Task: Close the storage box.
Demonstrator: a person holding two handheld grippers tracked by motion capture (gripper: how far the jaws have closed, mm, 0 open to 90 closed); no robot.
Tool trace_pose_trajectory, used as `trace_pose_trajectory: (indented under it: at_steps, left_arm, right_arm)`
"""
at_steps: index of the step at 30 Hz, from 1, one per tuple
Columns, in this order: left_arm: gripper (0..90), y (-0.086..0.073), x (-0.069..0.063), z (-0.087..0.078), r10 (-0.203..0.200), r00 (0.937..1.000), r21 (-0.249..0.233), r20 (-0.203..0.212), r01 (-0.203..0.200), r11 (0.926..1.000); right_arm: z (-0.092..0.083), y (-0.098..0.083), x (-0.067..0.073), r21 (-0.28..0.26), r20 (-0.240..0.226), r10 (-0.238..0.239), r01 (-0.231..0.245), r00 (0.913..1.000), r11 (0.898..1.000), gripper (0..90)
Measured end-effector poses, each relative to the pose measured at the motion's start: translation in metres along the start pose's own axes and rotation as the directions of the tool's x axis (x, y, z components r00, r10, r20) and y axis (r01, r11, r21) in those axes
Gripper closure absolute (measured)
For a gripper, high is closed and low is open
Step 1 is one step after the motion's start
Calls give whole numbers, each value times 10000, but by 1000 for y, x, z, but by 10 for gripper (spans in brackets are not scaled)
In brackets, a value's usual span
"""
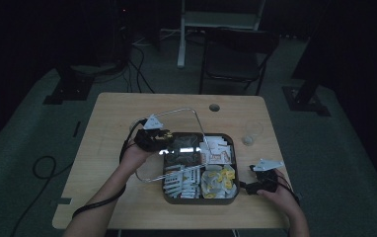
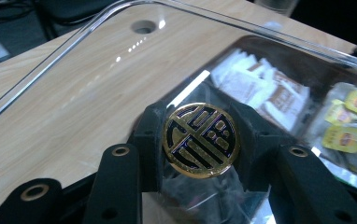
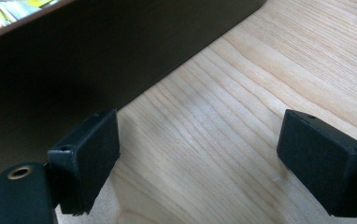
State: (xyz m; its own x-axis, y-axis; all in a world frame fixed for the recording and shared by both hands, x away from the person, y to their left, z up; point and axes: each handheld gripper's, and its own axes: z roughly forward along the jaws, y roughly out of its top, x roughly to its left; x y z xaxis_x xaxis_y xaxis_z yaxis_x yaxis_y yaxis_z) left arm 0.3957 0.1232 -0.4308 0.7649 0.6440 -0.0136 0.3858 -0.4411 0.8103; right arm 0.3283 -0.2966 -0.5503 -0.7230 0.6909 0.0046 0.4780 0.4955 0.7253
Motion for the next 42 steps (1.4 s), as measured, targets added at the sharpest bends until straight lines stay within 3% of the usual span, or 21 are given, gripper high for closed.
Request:
trace_pose_trajectory:
  at_steps: [8, 15, 27, 33, 42]
  left_arm:
    - [600, 5, -22, 14, 573, 9968, 205, 561, -586, 9981]
    - [600, 6, -34, 23, 811, 9918, 301, 986, -844, 9960]
    - [600, 9, -58, 46, 1283, 9755, 449, 1789, -1384, 9894]
    - [600, 9, -66, 56, 1426, 9693, 627, 2003, -1579, 9855]
    - [600, 6, -72, 69, 1491, 9651, 879, 2152, -1712, 9813]
  right_arm:
    - [0, 0, 0, -1, -2, -2, 2, 10000, 10000, 127]
    - [0, 0, 0, -3, 0, -4, 4, 10000, 10000, 127]
    - [0, 0, 0, -12, 4, -10, 10, 10000, 10000, 127]
    - [0, 0, 0, -11, 3, -9, 9, 10000, 10000, 127]
    - [0, 0, 0, -8, 3, -15, 15, 10000, 10000, 127]
